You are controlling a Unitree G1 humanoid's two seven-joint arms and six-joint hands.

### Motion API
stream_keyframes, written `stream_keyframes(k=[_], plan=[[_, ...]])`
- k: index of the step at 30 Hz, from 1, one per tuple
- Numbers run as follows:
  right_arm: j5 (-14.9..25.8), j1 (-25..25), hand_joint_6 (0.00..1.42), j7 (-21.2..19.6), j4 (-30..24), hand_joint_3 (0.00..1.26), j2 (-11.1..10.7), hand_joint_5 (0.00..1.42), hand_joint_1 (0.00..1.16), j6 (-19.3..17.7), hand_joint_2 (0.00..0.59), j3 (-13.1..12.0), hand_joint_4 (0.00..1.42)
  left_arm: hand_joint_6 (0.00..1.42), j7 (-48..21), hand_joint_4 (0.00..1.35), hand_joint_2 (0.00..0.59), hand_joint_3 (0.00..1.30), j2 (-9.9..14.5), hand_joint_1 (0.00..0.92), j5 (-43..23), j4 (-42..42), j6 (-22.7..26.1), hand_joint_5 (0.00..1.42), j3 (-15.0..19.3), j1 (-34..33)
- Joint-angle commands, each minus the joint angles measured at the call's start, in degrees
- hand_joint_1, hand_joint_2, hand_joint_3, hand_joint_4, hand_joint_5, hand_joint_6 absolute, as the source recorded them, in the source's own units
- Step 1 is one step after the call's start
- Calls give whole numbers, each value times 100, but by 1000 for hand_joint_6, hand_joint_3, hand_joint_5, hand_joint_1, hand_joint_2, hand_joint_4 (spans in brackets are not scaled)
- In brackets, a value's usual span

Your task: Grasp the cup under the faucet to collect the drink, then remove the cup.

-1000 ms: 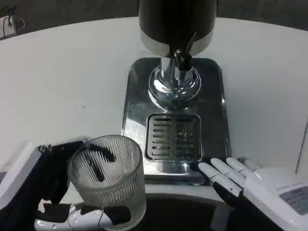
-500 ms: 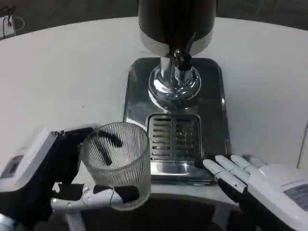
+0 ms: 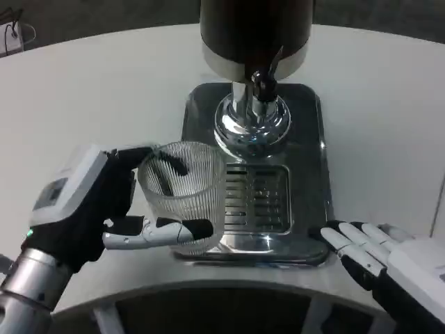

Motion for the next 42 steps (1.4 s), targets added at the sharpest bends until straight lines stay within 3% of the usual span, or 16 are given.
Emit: stream_keyframes(k=[1,24,42], plan=[[124,99,0,-59,-86,44,27,0,440,-139,498,-129,0,1424,273,1151,0,1061,157,453,172,547,-57,1363,-170,-535],[402,288,0,-61,-86,44,68,0,433,-284,499,-444,0,1424,856,1151,0,1061,94,453,760,2153,38,1363,-1147,-2296],[685,429,2,-71,-86,53,20,0,430,-339,499,-722,0,1424,659,1130,0,1045,153,452,958,2228,248,1340,-1599,-2669]])
